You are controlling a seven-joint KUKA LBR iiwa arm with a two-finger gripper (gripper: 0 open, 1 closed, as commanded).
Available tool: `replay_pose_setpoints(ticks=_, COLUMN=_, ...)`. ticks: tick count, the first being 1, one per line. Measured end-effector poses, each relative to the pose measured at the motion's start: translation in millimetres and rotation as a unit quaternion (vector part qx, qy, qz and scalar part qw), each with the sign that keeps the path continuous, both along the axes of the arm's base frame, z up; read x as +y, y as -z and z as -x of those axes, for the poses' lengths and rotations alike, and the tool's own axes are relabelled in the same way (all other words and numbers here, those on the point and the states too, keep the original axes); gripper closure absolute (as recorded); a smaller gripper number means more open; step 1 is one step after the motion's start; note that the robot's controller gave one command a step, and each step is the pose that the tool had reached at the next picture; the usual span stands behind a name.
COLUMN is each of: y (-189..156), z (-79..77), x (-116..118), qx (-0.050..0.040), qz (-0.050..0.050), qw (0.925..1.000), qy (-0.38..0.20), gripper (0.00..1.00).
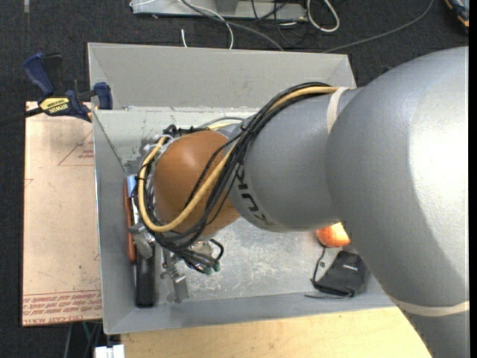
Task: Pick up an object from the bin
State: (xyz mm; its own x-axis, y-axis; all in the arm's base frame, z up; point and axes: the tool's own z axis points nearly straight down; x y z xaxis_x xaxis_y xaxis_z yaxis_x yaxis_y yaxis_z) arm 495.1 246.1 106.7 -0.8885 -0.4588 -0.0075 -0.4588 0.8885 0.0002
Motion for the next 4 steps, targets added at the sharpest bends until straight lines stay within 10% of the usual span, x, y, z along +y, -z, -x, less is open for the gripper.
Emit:
replay_pose_setpoints(ticks=1, y=-21, z=0.4, x=2, qx=-0.0013, qz=0.0, qw=0.9993, qy=-0.036, gripper=0.0)
replay_pose_setpoints(ticks=2, y=29, z=-12.5, x=3, qx=-0.009, qz=0.0, qw=0.9825, qy=-0.186, gripper=0.0)
replay_pose_setpoints(ticks=3, y=37, z=-18.7, x=5, qx=-0.0175, qz=-0.002, qw=0.9818, qy=-0.189, gripper=1.0)
replay_pose_setpoints(ticks=4, y=36, z=-18.3, x=5, qx=-0.0176, qz=-0.002, qw=0.9815, qy=-0.191, gripper=1.0)
